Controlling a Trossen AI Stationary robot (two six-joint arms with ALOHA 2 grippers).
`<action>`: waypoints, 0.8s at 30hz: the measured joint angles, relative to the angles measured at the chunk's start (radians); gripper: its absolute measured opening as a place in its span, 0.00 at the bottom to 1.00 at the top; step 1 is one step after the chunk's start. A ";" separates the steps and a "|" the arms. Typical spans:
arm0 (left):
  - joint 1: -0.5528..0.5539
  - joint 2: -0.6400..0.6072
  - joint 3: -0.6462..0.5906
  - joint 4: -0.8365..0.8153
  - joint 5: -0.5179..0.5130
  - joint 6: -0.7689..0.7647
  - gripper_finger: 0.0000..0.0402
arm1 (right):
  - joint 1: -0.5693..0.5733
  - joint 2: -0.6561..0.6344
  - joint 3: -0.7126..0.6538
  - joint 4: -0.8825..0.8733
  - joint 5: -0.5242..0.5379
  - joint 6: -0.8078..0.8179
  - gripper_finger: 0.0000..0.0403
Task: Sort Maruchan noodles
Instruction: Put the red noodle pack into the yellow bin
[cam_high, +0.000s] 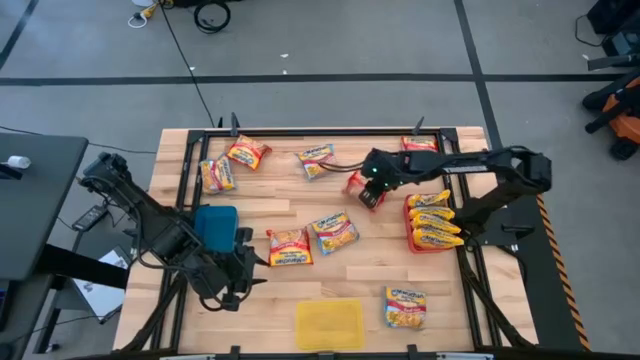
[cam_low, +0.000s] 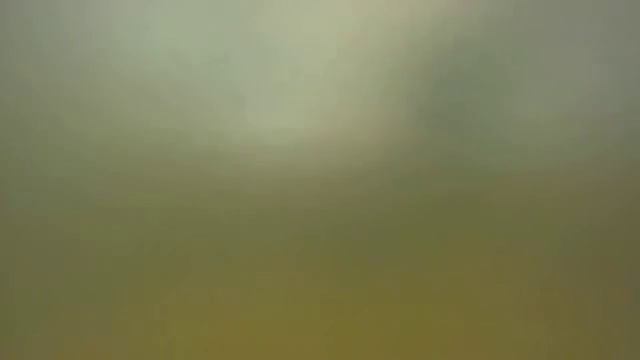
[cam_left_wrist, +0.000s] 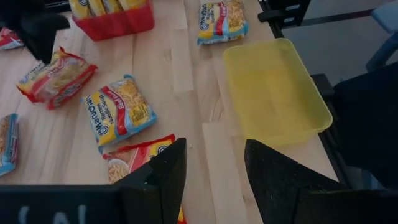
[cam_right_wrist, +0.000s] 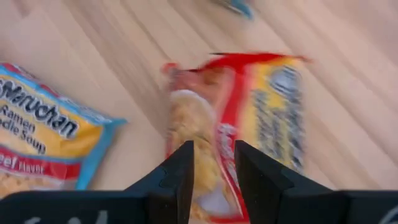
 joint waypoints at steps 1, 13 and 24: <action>-0.002 0.000 0.000 0.000 0.000 0.000 0.41 | 0.012 -0.023 -0.001 -0.022 0.024 0.013 0.31; -0.006 0.000 0.000 0.015 0.000 -0.013 0.41 | -0.164 -0.059 -0.060 0.103 -0.029 -0.134 0.61; -0.017 0.000 0.000 0.148 -0.017 0.130 0.41 | -0.287 0.198 -0.055 0.168 -0.397 -0.262 0.56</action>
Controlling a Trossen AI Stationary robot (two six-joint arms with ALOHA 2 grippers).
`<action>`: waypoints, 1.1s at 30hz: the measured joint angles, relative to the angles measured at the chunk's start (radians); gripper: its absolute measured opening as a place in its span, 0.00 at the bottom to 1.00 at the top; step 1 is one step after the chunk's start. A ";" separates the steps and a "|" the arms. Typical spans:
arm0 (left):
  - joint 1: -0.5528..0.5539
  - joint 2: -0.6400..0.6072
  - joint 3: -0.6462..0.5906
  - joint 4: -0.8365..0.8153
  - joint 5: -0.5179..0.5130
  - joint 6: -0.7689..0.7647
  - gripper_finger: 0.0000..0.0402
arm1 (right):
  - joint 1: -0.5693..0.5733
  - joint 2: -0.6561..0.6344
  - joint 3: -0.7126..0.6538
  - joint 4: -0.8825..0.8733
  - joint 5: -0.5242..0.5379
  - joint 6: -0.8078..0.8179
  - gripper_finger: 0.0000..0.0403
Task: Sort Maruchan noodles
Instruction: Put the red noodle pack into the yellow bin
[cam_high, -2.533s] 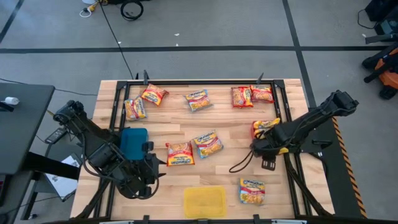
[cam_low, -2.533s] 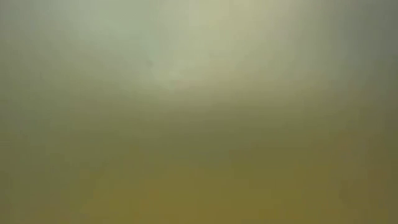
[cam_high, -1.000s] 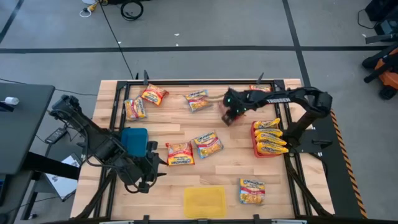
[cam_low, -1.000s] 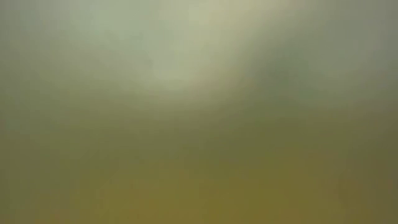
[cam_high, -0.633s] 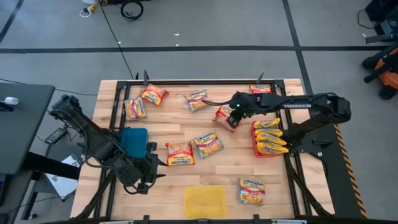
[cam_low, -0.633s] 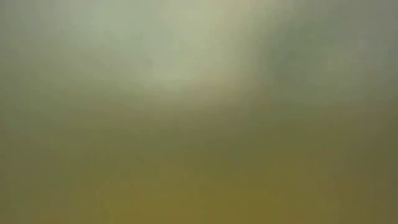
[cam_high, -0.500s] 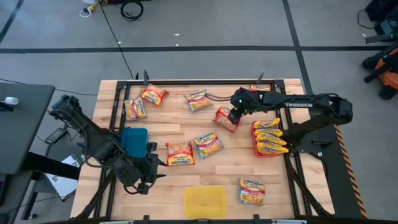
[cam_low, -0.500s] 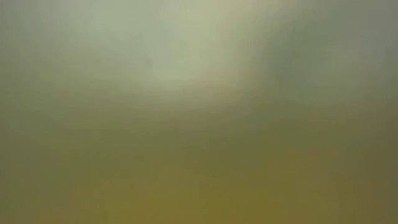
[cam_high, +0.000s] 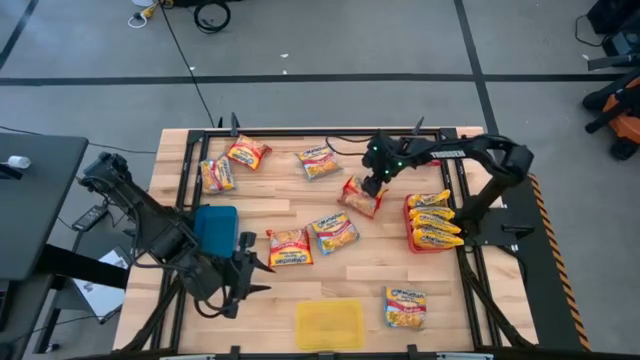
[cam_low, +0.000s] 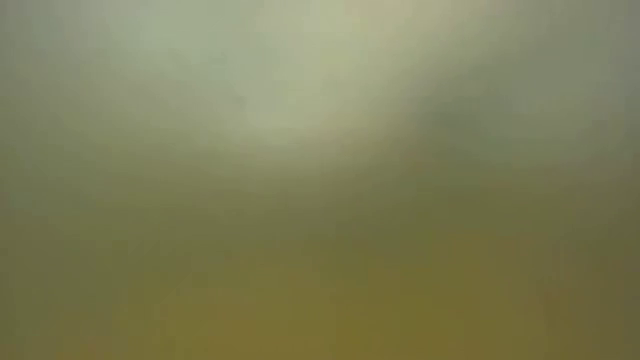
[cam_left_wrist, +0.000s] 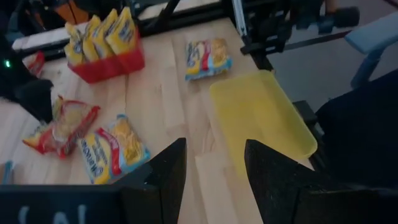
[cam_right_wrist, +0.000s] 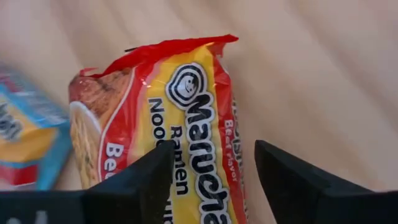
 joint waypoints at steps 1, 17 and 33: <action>0.000 0.000 0.000 0.009 0.000 0.002 0.41 | 0.006 0.009 0.000 0.008 -0.012 0.000 0.54; 0.152 -0.100 -0.502 0.635 -0.021 -0.143 0.44 | 0.244 -0.070 -0.009 0.111 0.268 -0.176 0.03; 0.584 -0.058 -0.575 0.841 0.202 -0.016 0.78 | 0.757 -0.214 -0.007 0.473 0.959 -0.634 0.02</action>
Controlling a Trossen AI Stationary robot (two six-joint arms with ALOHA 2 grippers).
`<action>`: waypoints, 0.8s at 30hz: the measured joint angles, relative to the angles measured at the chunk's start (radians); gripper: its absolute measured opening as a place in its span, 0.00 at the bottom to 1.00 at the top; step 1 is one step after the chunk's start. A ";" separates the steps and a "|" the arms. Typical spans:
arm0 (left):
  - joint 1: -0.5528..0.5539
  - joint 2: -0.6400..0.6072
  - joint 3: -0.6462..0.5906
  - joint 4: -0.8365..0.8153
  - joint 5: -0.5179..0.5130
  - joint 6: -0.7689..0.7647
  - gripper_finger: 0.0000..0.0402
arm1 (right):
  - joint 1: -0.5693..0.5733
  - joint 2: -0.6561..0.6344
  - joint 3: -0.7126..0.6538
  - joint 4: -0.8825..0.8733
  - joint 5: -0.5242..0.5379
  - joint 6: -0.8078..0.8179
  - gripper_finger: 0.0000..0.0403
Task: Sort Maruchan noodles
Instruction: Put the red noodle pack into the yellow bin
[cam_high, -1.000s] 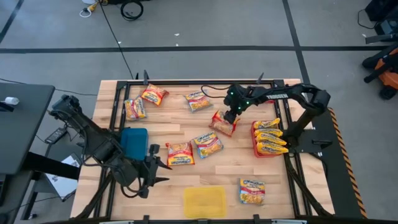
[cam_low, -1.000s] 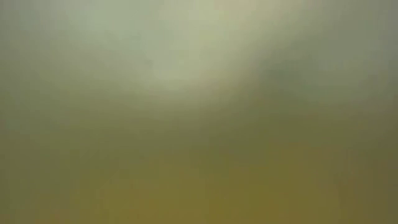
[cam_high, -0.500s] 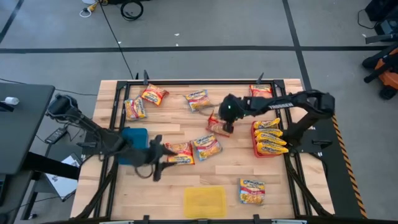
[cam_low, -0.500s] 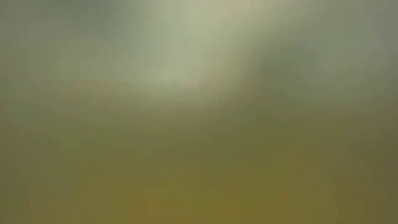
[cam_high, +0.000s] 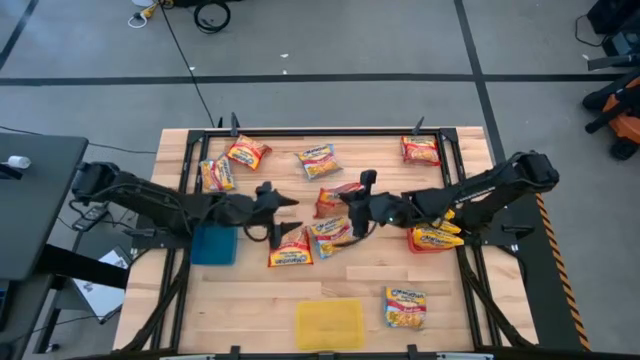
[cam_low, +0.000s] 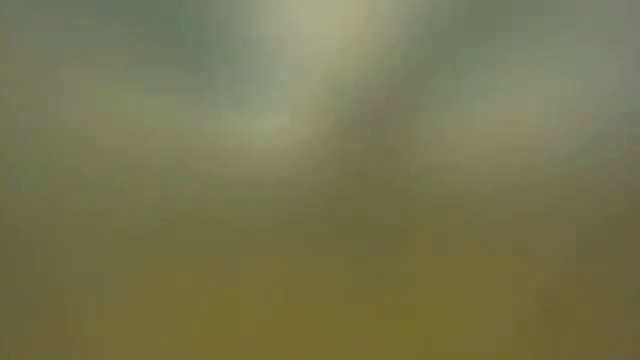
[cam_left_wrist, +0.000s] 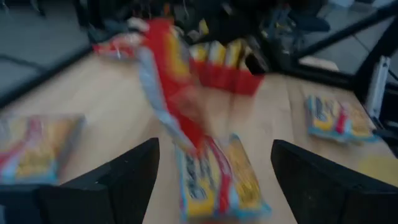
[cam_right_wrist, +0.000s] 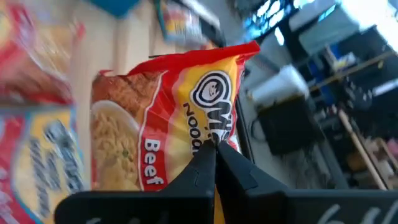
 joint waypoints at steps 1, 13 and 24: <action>0.010 0.020 0.001 0.050 0.017 0.028 0.78 | 0.015 0.000 0.000 0.012 0.001 -0.002 0.02; 0.085 0.329 0.029 0.393 0.171 0.115 0.78 | 0.092 0.008 0.001 0.060 -0.001 0.005 0.02; 0.112 0.389 0.087 0.377 0.169 0.149 0.78 | 0.154 0.008 0.001 0.046 0.027 0.007 0.02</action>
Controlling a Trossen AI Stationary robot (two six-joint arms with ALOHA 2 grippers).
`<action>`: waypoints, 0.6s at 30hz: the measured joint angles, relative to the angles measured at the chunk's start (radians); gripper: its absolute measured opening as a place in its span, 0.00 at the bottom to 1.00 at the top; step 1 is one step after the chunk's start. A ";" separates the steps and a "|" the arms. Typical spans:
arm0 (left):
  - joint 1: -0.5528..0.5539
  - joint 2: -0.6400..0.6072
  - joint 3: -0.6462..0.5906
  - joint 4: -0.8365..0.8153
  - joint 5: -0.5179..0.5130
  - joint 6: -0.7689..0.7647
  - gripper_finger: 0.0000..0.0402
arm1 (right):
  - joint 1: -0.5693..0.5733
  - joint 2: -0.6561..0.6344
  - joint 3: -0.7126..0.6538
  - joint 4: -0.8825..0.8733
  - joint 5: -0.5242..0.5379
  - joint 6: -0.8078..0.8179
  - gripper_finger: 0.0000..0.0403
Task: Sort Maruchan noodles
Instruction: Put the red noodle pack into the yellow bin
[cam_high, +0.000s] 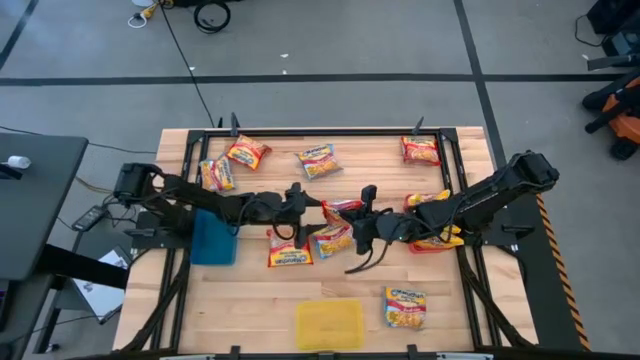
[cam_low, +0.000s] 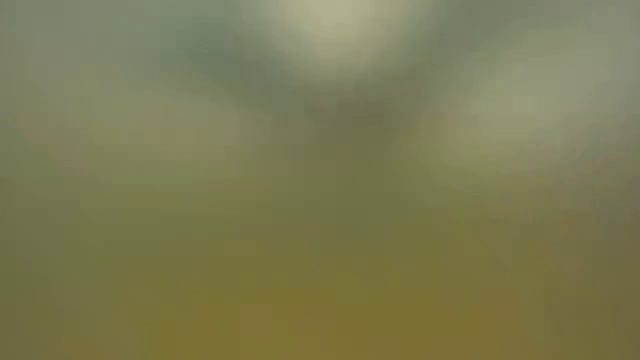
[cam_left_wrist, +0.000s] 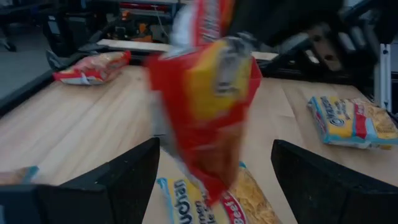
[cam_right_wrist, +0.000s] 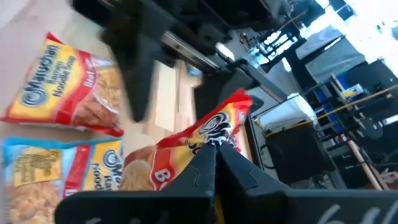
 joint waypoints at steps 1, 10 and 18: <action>0.002 -0.008 0.000 -0.006 -0.005 0.000 0.78 | 0.010 0.000 0.000 0.001 0.001 0.000 0.02; 0.037 -0.002 0.001 0.036 0.208 -0.052 0.78 | 0.040 0.000 0.000 0.026 0.018 0.021 0.02; 0.019 0.018 0.011 0.096 0.256 -0.028 0.75 | 0.022 0.000 0.000 0.084 0.016 0.020 0.02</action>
